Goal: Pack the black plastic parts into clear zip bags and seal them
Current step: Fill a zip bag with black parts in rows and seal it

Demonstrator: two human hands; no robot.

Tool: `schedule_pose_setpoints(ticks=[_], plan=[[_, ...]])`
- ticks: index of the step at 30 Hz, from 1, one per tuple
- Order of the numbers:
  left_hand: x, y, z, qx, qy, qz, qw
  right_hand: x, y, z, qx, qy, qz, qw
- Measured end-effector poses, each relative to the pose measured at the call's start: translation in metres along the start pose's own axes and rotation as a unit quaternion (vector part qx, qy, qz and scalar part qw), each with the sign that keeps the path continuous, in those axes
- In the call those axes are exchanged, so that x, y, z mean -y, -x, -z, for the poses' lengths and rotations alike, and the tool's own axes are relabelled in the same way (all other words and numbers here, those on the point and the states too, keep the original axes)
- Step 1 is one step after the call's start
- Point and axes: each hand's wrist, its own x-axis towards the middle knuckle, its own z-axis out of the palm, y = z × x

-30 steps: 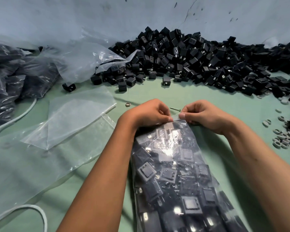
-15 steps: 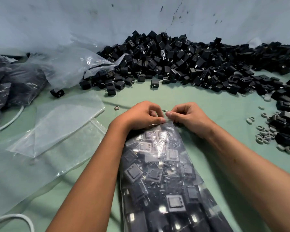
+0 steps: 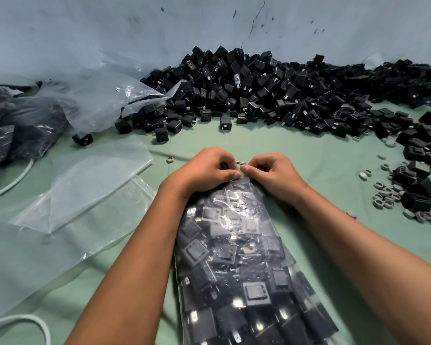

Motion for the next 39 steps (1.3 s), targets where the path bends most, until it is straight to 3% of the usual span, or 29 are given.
schedule_pose_setpoints(ticks=[5,24,29,39], plan=[[0.016,0.005,0.009,0.059,0.039,0.053,0.996,-0.003,-0.002,-0.001,0.010,0.002,-0.021,1.000],[0.017,0.012,0.023,0.103,-0.025,0.074,0.992,0.001,0.000,-0.002,-0.014,0.009,-0.030,0.999],[0.021,0.014,0.024,0.083,0.029,0.079,0.993,0.002,0.000,-0.003,-0.022,-0.002,-0.041,0.999],[0.022,0.015,0.032,0.120,-0.024,0.086,0.989,0.003,0.001,-0.003,-0.033,-0.023,-0.051,0.998]])
